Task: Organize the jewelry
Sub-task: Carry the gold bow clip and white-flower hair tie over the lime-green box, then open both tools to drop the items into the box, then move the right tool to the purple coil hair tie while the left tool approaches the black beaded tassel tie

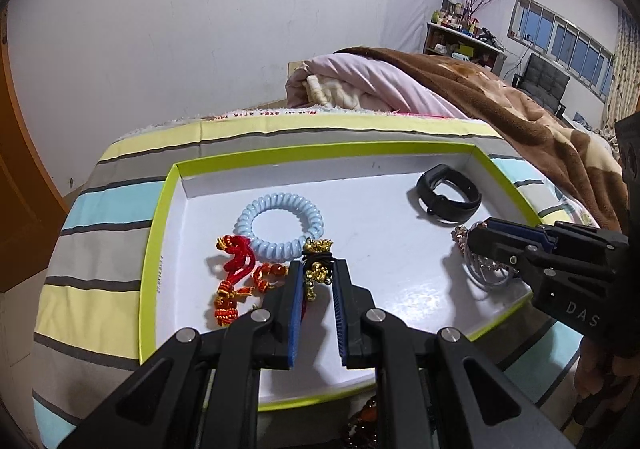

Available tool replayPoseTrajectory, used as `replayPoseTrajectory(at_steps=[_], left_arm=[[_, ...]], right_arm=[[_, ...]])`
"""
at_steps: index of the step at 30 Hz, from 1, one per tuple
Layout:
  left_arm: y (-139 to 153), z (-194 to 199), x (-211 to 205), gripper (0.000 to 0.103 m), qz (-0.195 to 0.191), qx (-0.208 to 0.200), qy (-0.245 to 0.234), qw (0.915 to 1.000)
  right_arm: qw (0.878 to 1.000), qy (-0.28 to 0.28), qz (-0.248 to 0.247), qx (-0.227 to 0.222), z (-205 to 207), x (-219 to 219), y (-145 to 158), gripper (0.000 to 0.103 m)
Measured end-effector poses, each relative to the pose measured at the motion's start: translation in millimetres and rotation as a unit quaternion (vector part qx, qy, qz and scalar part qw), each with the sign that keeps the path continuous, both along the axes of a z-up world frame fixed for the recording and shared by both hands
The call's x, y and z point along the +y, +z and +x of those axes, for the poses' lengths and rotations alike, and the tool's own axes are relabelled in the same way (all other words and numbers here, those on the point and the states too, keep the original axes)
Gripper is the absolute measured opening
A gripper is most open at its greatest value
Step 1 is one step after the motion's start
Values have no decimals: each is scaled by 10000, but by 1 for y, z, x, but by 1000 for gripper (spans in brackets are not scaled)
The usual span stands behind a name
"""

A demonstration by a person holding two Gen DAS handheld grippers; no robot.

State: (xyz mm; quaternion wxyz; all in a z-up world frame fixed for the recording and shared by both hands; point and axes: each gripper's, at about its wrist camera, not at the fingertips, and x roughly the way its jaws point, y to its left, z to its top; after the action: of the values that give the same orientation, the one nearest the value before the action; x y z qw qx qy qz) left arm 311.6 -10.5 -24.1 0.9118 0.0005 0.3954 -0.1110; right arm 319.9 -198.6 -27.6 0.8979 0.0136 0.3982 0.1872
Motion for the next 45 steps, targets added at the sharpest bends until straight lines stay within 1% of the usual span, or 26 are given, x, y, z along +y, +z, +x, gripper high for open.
replayPoseTrajectory(at_steps=[2,3,4,6,12,17,26,34,36,40,45], left_arm=[[0,1,-1,16,17,18,2,10000],[0,1,0,19,35,22,9,10000],[-1,2,0,25,44,22,13,10000],[0,0,1,32,35,-3,36,10000],[8,-10,5,32,-40,-80,82,9999],[19,-25,6,32,-45,-190,91,9998],[42,-79,12,32,-119,-456,82,9989],[46,-129,11,32,-84,-564,-33,9984],[46,-140,12,32,-92,-581,-33,9983],[46,-161,12,32,23,-685,-20,9976],[44,-182,20,32,-71,-681,61,9976]], right_arm=[[10000,-24,7,28,1,0,-2,18],[10000,-34,20,38,1,0,-4,19],[10000,-39,40,24,1,-1,-4,24],[9999,-47,75,67,1,-2,-4,28],[9998,-129,175,21,-7,-7,2,29],[9996,-129,210,-108,-23,-10,13,29],[9987,125,272,-421,-85,-8,34,29],[9973,299,281,-608,-144,-4,44,29],[9971,328,304,-622,-156,-5,44,29],[9970,397,320,-581,-178,-6,42,29],[9970,500,311,-497,-201,-3,34,29]])
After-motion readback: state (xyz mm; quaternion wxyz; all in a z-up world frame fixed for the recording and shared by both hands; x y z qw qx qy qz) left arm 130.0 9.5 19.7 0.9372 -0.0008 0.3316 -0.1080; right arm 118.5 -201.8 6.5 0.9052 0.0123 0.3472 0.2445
